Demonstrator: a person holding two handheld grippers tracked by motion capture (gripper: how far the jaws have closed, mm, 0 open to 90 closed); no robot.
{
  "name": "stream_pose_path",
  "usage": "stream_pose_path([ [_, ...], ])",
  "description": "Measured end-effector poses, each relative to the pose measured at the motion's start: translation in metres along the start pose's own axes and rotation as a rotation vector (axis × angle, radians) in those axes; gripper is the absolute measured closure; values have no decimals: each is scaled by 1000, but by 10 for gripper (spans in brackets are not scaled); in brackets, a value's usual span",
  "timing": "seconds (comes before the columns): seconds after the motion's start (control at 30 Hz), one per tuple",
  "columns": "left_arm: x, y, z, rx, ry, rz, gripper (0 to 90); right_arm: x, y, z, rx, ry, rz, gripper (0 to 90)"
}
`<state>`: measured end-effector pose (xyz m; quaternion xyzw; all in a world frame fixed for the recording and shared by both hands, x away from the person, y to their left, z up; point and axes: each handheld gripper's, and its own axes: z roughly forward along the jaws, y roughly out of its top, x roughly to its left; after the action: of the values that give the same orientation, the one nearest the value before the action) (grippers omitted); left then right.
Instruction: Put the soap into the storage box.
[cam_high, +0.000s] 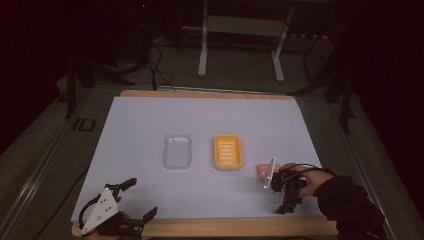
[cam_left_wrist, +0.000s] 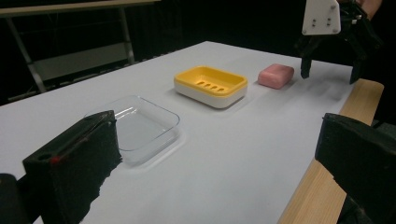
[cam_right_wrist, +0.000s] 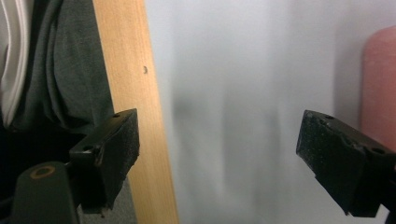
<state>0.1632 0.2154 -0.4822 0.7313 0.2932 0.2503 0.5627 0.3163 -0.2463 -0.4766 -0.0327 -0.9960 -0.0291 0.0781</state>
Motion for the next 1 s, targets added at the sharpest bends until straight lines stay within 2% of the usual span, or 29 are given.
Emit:
stream_pose_path([
  [0.2,0,0,0,0,2,-1,2,-8,4,-13,-23,-47,5,137],
  [0.27,1,0,0,1,3,-2,2,-13,5,-22,-50,-96,4,134],
  [0.3,1,0,0,1,3,-2,2,-13,5,-22,-50,-96,4,134],
  [0.33,1,-1,0,1,3,-2,2,-15,6,-24,-51,-125,11,135],
  [0.4,1,-1,0,2,3,-3,2,-22,9,-27,-55,-144,55,137],
  [0.43,1,-1,0,3,4,-5,2,-24,11,-27,-63,-162,56,139],
  [0.63,1,-1,0,6,7,-8,2,-34,18,-24,-50,-197,11,135],
  [0.7,1,-2,0,6,6,-9,2,-38,17,-22,-45,-185,7,135],
  [0.77,2,-2,0,6,7,-10,2,-43,16,-20,-30,-190,-22,131],
  [0.9,2,-2,0,8,6,-15,2,-54,15,-16,-14,-237,-54,143],
  [0.97,2,-2,1,8,7,-17,2,-56,15,-14,-8,-232,-52,121],
  [1.0,2,-3,1,7,7,-18,2,-58,16,-13,-5,-231,-65,127],
])
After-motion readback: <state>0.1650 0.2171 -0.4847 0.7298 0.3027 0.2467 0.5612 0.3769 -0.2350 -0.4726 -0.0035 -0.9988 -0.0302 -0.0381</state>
